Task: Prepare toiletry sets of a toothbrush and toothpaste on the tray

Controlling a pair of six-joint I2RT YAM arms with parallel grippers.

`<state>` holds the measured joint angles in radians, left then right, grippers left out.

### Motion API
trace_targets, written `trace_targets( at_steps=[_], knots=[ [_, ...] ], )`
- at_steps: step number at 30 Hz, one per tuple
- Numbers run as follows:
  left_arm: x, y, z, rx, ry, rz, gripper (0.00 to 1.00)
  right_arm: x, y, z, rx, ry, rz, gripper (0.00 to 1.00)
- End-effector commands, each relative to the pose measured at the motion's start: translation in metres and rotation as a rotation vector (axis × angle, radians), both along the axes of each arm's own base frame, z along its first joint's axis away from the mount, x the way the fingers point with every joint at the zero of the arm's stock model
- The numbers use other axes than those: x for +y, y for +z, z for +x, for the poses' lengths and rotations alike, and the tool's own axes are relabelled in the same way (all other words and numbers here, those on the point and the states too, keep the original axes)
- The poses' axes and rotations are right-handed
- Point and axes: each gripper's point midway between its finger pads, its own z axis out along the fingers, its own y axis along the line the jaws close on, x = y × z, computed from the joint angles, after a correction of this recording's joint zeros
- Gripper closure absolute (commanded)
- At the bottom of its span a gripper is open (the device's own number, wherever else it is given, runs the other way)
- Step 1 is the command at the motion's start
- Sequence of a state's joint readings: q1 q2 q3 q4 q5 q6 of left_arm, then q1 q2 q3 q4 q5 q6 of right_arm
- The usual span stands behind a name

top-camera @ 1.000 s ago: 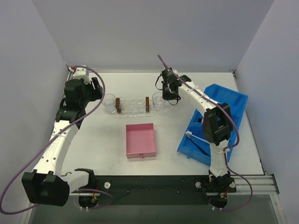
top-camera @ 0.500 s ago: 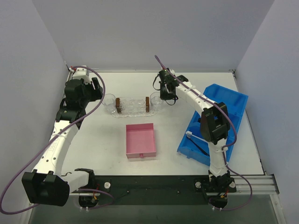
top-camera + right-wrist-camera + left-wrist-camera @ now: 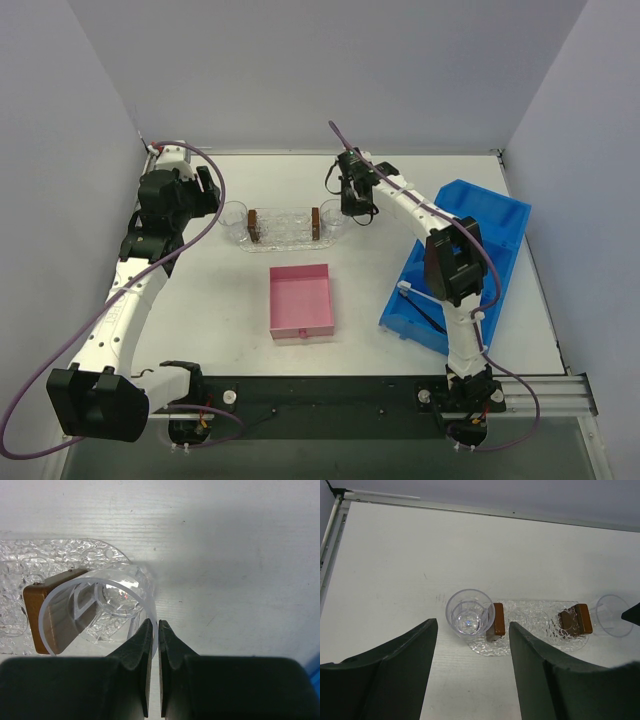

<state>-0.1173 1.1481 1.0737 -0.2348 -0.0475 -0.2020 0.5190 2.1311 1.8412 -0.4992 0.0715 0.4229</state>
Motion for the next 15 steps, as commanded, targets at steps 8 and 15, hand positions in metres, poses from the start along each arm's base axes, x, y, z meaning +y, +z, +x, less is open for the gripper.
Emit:
trace_targets(
  at_steps=[8, 15],
  knots=[
    [-0.0012, 0.0152, 0.0005, -0.053, -0.006, 0.002, 0.31, 0.0093, 0.0086, 0.0027, -0.015, -0.001, 0.009, 1.00],
    [-0.0012, 0.0158, 0.0002, -0.055, -0.006, 0.002, 0.31, 0.0096, 0.0070, 0.0013, -0.008, 0.002, 0.005, 1.00]
  ],
)
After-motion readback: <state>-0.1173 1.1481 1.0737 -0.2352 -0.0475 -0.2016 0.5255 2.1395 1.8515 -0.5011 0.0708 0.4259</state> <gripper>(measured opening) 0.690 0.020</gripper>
